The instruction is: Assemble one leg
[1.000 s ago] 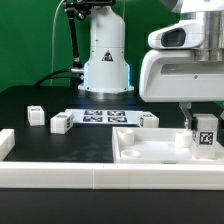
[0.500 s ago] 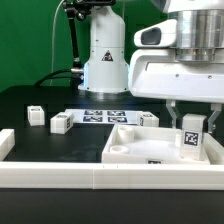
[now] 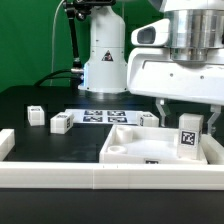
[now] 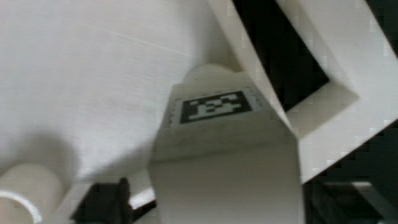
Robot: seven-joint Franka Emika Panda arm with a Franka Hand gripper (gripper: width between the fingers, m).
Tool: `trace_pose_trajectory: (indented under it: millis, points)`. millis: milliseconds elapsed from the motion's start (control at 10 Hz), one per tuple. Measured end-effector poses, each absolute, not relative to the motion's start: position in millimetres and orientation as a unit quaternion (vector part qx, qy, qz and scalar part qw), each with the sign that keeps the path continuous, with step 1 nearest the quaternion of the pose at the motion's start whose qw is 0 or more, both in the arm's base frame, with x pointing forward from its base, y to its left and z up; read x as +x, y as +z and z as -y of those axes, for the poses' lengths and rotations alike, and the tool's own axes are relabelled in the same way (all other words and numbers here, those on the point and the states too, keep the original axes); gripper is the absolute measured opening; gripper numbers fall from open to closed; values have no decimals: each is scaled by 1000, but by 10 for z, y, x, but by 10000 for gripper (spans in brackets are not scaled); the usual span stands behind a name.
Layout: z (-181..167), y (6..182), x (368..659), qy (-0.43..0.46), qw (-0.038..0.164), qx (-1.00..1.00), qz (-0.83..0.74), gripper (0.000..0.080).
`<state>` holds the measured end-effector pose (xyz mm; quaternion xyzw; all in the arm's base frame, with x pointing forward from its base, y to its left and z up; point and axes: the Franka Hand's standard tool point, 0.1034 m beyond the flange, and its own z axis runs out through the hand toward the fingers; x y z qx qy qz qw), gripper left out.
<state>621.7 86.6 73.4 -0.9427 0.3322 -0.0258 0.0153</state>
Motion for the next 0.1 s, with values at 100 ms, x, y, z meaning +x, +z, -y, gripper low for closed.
trace_pose_trajectory:
  millis: [100]
  points:
    - [-866,734,6217,-26,15,-943,-332,585]
